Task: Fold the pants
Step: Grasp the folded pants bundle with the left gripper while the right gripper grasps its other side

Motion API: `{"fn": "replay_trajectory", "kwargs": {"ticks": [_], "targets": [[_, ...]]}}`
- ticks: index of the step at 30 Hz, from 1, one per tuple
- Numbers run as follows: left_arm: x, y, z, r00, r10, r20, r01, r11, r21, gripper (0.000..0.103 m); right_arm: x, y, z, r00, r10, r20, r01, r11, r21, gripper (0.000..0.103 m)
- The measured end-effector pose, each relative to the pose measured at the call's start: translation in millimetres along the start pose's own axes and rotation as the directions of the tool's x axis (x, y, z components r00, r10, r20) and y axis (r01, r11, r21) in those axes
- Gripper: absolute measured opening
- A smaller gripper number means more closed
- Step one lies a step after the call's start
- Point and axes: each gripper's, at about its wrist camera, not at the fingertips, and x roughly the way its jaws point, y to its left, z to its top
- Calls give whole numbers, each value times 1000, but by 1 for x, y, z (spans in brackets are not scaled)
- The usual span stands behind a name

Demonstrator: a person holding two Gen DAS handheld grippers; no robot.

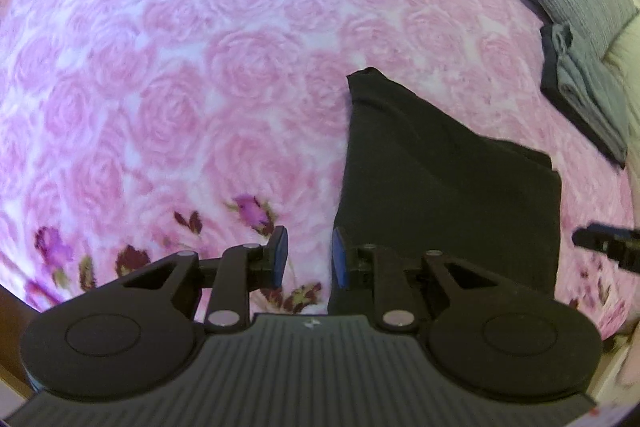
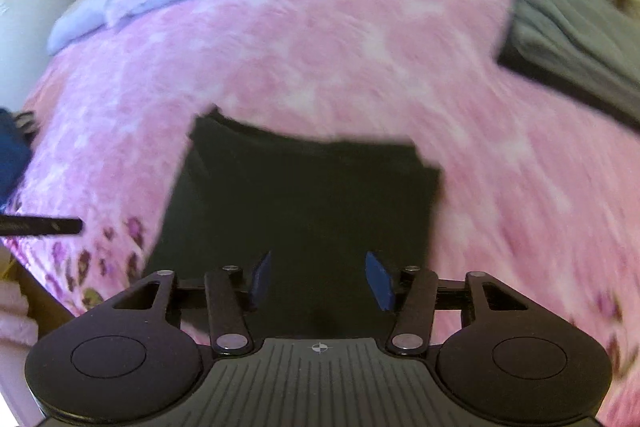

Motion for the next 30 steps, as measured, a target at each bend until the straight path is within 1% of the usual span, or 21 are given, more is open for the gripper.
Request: {"fn": "replay_trajectory", "kwargs": {"ticks": [4,6,8,11,13,16,18,19,20,24,27,30], "targets": [[16,10,13,1000,-5,14,5,1000,-28,20,18,19,33,999,49,15,-47,994,-103,43],[27,15,21,1000,-9,17,10,999,-49,20,37,30,46,997,80,-7,-80,986,-147,36],[40,19,27,1000,-26,9,27,996,-87,20,56,39,57,994,107,-30,-111,977,-184,33],[61,20,33,999,-51,12,52,990,-131,20,91,51,71,985,159,-58,-169,953,-252,31],[76,17,38,999,-52,14,54,988,-147,20,115,53,81,981,173,-84,-190,943,-273,30],[91,15,45,998,-61,23,64,982,-178,20,141,59,94,974,202,-102,-224,926,-303,27],[103,13,50,997,-70,21,73,977,-200,20,155,65,103,967,231,-110,-254,914,-315,21],[108,12,53,997,-72,20,75,975,-209,20,162,67,107,964,240,-118,-265,910,-318,20],[113,11,56,997,-77,17,79,973,-215,20,166,68,109,960,251,-126,-279,905,-321,17],[131,9,68,996,-86,7,85,971,-221,20,187,72,115,947,277,-162,-316,892,-322,15],[139,8,76,995,-95,4,93,970,-225,20,193,75,119,939,301,-165,-341,879,-334,12],[146,8,81,995,-103,-9,99,971,-219,20,201,78,124,934,315,-172,-356,872,-336,12]]}}
